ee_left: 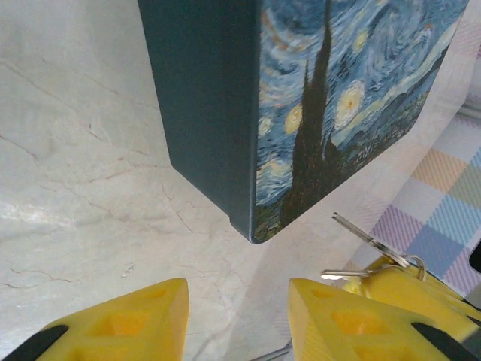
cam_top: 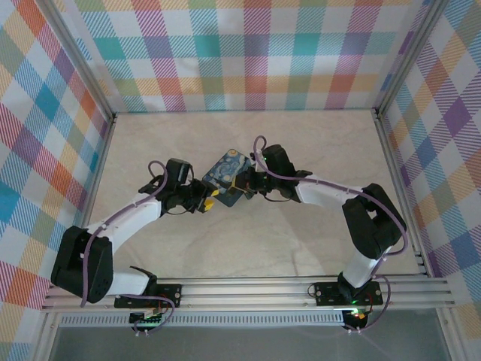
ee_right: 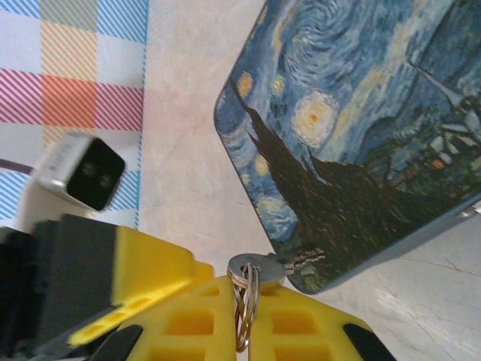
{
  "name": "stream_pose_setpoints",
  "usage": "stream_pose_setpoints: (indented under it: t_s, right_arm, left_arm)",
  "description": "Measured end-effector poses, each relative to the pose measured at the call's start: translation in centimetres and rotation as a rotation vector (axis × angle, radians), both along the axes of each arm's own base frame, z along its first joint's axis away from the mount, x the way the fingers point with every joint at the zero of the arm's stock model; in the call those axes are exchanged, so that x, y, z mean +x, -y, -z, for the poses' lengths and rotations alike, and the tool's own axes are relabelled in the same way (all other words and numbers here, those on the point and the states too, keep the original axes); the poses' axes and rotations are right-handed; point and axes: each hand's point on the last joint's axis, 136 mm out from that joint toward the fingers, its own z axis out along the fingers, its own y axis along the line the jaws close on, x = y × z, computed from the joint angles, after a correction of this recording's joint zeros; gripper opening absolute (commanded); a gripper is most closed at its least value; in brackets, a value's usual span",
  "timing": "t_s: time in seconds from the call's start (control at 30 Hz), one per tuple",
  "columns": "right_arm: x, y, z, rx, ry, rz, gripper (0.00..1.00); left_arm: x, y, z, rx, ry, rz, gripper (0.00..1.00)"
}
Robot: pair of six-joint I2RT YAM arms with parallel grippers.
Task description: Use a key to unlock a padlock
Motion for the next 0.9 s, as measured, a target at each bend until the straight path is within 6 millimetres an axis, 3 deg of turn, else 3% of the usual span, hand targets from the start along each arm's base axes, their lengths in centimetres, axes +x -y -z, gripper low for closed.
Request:
stream_pose_setpoints:
  t_s: [0.37,0.7,0.9]
  right_arm:
    - [0.1,-0.2,0.0,0.067,-0.046,0.051,0.08]
    - [-0.3,-1.6,0.9,0.089,-0.078,0.044,0.08]
    - [-0.3,-1.9,0.4,0.110,-0.072,0.043,0.08]
  left_arm:
    - [1.8,1.2,-2.0,-0.114,0.026,-0.092,0.38]
    - [2.2,2.0,-1.0,-0.137,-0.015,-0.117,0.37]
    - [2.2,2.1,-1.0,-0.140,-0.016,-0.119,0.27]
